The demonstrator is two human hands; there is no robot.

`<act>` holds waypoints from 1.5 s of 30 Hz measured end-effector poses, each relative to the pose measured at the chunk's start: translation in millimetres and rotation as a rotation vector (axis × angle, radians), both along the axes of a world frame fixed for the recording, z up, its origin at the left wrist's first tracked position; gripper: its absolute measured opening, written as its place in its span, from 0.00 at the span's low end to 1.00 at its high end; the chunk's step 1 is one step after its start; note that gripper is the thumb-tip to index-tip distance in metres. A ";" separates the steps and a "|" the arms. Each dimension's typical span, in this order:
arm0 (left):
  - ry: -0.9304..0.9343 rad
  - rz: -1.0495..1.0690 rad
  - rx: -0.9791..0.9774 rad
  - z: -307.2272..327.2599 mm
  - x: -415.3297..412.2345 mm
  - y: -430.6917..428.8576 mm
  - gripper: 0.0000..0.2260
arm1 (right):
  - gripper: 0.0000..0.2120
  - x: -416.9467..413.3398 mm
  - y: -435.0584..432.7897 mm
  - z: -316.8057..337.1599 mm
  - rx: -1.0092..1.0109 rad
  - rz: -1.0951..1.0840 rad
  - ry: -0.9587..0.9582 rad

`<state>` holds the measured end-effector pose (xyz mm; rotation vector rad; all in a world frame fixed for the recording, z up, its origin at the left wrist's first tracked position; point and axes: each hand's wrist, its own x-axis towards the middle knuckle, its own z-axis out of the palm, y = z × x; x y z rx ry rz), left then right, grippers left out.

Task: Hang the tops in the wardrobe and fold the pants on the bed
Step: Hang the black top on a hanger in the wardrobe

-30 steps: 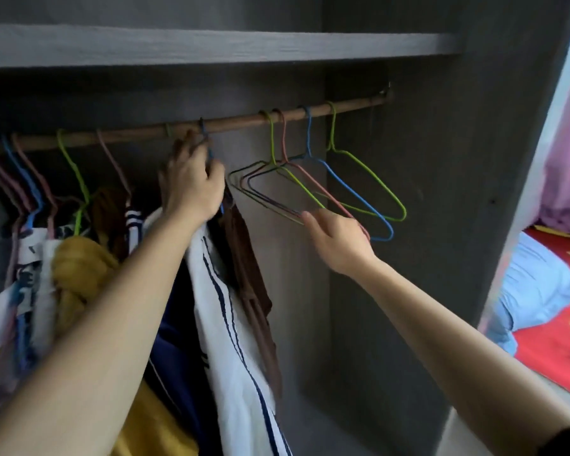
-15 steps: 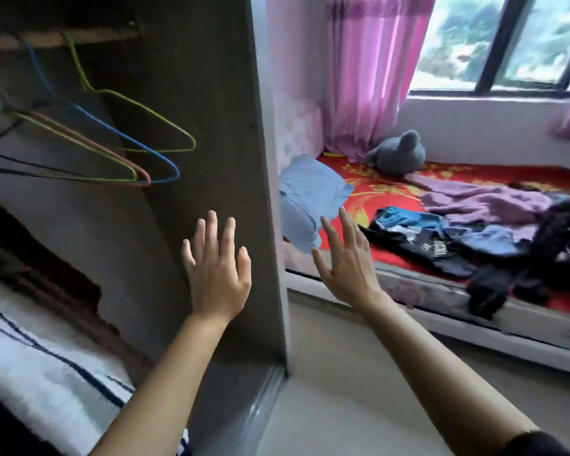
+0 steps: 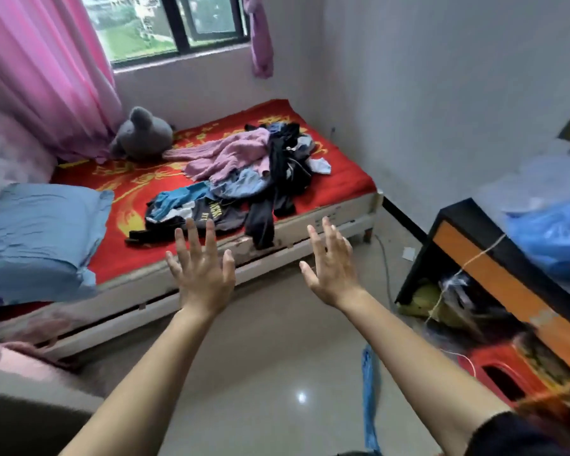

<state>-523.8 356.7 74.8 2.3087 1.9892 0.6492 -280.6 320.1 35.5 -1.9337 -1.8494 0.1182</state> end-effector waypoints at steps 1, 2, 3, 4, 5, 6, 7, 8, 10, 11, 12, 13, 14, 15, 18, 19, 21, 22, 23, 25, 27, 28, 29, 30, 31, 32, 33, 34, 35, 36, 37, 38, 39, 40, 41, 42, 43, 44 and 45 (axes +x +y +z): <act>-0.006 -0.051 -0.015 -6.5 34.2 8.3 0.31 | 0.36 27.1 -4.6 -5.6 -0.023 -0.060 0.000; -0.011 -0.098 -0.029 -13.0 65.1 14.1 0.31 | 0.37 51.1 -10.7 -11.1 -0.042 -0.123 0.008; -0.011 -0.148 -0.039 -18.8 93.2 18.8 0.31 | 0.37 72.8 -17.3 -16.1 -0.052 -0.182 0.022; -0.003 -0.201 -0.042 -24.3 118.9 23.4 0.31 | 0.38 92.5 -23.5 -20.9 -0.062 -0.235 0.031; 0.006 -0.248 -0.044 -29.4 142.4 27.9 0.31 | 0.38 110.2 -28.5 -25.6 -0.076 -0.277 0.025; 0.008 -0.286 -0.053 -34.5 163.4 32.9 0.31 | 0.39 125.4 -32.2 -30.5 -0.097 -0.312 0.015; 0.007 -0.322 -0.070 -40.1 182.4 38.2 0.31 | 0.40 138.5 -35.6 -35.3 -0.124 -0.346 0.013; 0.010 -0.362 -0.087 -45.6 199.7 42.8 0.31 | 0.40 149.3 -39.3 -39.6 -0.152 -0.384 0.017; 0.020 -0.449 -0.109 -55.6 229.9 50.7 0.31 | 0.41 166.7 -47.1 -46.3 -0.188 -0.464 0.027; 0.023 -0.492 -0.119 -60.3 243.2 54.7 0.31 | 0.41 173.4 -50.9 -49.0 -0.200 -0.502 0.029; 0.024 -0.533 -0.130 -64.5 255.5 59.1 0.31 | 0.41 179.0 -54.0 -51.4 -0.212 -0.540 0.028; 0.023 -0.571 -0.143 -68.2 266.9 64.2 0.31 | 0.41 183.9 -56.4 -53.7 -0.225 -0.579 0.024; 0.025 -0.605 -0.157 -71.6 277.2 70.1 0.31 | 0.41 188.3 -57.5 -55.8 -0.237 -0.619 0.021; 0.030 -0.641 -0.170 -74.8 286.6 76.8 0.31 | 0.40 192.2 -57.9 -57.3 -0.244 -0.663 0.023; 0.053 -0.776 -0.191 -82.0 311.7 93.8 0.31 | 0.40 200.1 -58.9 -57.7 -0.252 -0.803 0.018; 0.064 -0.838 -0.198 -83.5 320.1 99.1 0.30 | 0.39 199.5 -59.9 -56.8 -0.254 -0.863 0.018; 0.094 -0.968 -0.216 -85.2 336.9 105.5 0.30 | 0.38 192.0 -67.1 -52.8 -0.254 -0.988 0.035; 0.111 -1.037 -0.220 -85.6 346.0 106.1 0.30 | 0.38 186.3 -73.1 -50.6 -0.252 -1.047 0.040; 0.125 -1.105 -0.221 -85.8 355.7 103.9 0.30 | 0.39 180.1 -81.0 -47.9 -0.254 -1.102 0.033; 0.137 -1.235 -0.222 -85.5 375.2 91.8 0.30 | 0.40 166.8 -101.7 -43.1 -0.278 -1.223 0.026; 0.140 -1.361 -0.224 -86.9 390.7 69.0 0.30 | 0.40 150.2 -129.0 -41.3 -0.301 -1.357 0.043; 0.145 -1.420 -0.229 -88.2 396.2 54.1 0.30 | 0.40 140.9 -144.9 -41.7 -0.307 -1.418 0.050; 0.157 -1.472 -0.236 -89.6 400.3 37.3 0.30 | 0.38 131.7 -161.4 -42.5 -0.312 -1.473 0.058; 0.174 -1.517 -0.242 -90.6 402.8 19.5 0.30 | 0.37 122.9 -178.8 -44.0 -0.317 -1.521 0.071; 0.195 -1.558 -0.242 -91.2 403.6 1.1 0.30 | 0.37 114.6 -196.6 -46.6 -0.323 -1.567 0.092; 0.216 -1.598 -0.234 -92.0 402.9 -17.0 0.31 | 0.37 107.3 -214.3 -50.0 -0.328 -1.610 0.120; 0.235 -1.639 -0.222 -93.2 402.1 -34.1 0.31 | 0.38 101.4 -232.0 -53.6 -0.331 -1.651 0.153; 0.254 -1.678 -0.212 -94.9 401.8 -50.7 0.31 | 0.38 97.2 -249.8 -57.6 -0.333 -1.687 0.184; 0.273 -1.712 -0.203 -97.3 403.0 -66.9 0.30 | 0.38 95.0 -267.5 -62.3 -0.338 -1.718 0.207; 0.295 -1.738 -0.196 -100.7 406.0 -82.5 0.30 | 0.38 94.4 -285.0 -67.7 -0.349 -1.739 0.220; 0.319 -1.756 -0.193 -105.0 409.8 -98.2 0.30 | 0.38 95.1 -302.6 -74.0 -0.367 -1.755 0.228; 0.344 -1.768 -0.192 -109.8 414.1 -113.9 0.29 | 0.38 97.0 -319.9 -81.0 -0.385 -1.766 0.243; 0.367 -1.775 -0.189 -115.6 419.2 -129.5 0.29 | 0.38 100.8 -336.7 -88.8 -0.397 -1.774 0.269; 0.390 -1.780 -0.183 -122.1 425.3 -145.1 0.29 | 0.38 106.0 -353.3 -97.4 -0.406 -1.776 0.298; 0.416 -1.780 -0.179 -129.4 432.4 -161.3 0.29 | 0.38 113.3 -369.7 -106.4 -0.421 -1.770 0.325; 0.447 -1.772 -0.183 -136.8 439.6 -178.0 0.30 | 0.38 122.4 -386.1 -115.5 -0.446 -1.756 0.352; 0.483 -1.760 -0.194 -144.0 447.1 -194.5 0.30 | 0.39 133.3 -402.6 -124.3 -0.474 -1.736 0.377; 0.519 -1.750 -0.208 -152.1 454.7 -211.5 0.30 | 0.39 144.9 -419.2 -133.4 -0.502 -1.713 0.400; 0.550 -1.743 -0.229 -161.4 462.1 -227.8 0.30 | 0.40 156.3 -434.8 -142.7 -0.530 -1.688 0.419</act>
